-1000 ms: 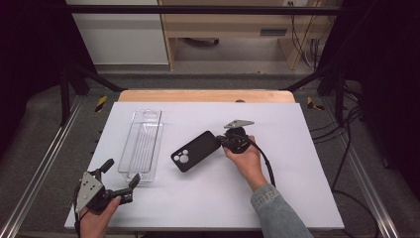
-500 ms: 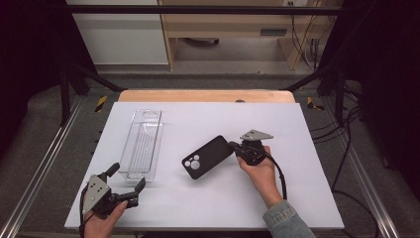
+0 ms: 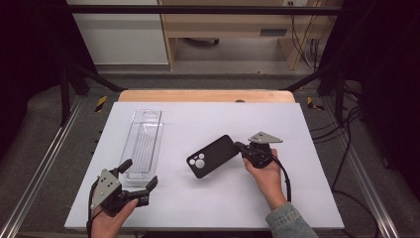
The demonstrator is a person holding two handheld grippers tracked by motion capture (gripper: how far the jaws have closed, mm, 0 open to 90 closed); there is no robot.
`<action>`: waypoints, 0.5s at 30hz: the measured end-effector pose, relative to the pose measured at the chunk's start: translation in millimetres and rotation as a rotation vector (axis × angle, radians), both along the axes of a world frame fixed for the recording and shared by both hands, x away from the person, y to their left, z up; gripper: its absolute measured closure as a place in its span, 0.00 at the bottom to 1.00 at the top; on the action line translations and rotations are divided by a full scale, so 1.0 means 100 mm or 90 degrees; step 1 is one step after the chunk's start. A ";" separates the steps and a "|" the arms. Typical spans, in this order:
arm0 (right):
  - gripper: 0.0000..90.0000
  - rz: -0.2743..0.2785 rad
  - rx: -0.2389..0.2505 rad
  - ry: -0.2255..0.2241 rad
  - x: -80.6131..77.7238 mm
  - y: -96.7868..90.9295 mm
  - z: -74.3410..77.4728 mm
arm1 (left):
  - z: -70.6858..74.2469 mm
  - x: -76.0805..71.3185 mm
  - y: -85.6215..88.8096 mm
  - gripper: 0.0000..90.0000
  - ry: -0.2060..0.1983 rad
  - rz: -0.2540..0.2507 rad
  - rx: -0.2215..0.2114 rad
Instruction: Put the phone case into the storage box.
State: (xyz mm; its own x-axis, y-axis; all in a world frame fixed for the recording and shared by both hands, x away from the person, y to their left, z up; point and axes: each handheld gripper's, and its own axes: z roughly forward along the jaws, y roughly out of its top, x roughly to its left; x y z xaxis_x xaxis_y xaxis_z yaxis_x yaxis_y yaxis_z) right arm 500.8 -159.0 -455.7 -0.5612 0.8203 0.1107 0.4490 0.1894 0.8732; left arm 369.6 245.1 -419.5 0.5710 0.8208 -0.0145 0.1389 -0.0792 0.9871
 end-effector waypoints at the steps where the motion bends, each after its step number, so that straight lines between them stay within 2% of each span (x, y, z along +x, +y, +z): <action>1: 0.98 -0.002 0.000 -0.001 -0.01 -0.01 0.00 | 0.02 0.00 -0.02 0.01 0.002 -0.011 -0.010; 3: 0.98 -0.006 0.001 -0.003 -0.04 -0.03 0.02 | 0.04 -0.01 -0.06 0.01 0.011 -0.026 -0.011; 7: 0.98 -0.013 -0.002 -0.008 -0.10 -0.11 0.05 | 0.09 0.01 -0.14 0.01 0.026 -0.033 -0.023; 12: 0.98 -0.026 0.003 -0.013 -0.15 -0.22 0.06 | 0.12 0.06 -0.26 0.01 0.032 -0.040 -0.011; 15: 0.98 -0.040 0.014 -0.024 -0.19 -0.33 0.04 | 0.11 0.11 -0.42 0.01 0.042 -0.056 -0.008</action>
State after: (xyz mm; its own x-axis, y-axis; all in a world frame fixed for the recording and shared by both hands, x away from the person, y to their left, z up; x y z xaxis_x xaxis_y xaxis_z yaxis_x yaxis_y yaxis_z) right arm 482.0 -191.6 -451.7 -0.5124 0.8518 0.1086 0.4262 0.1425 0.8934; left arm 380.1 202.7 -408.1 0.6381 0.7672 -0.0650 0.1969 -0.0810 0.9771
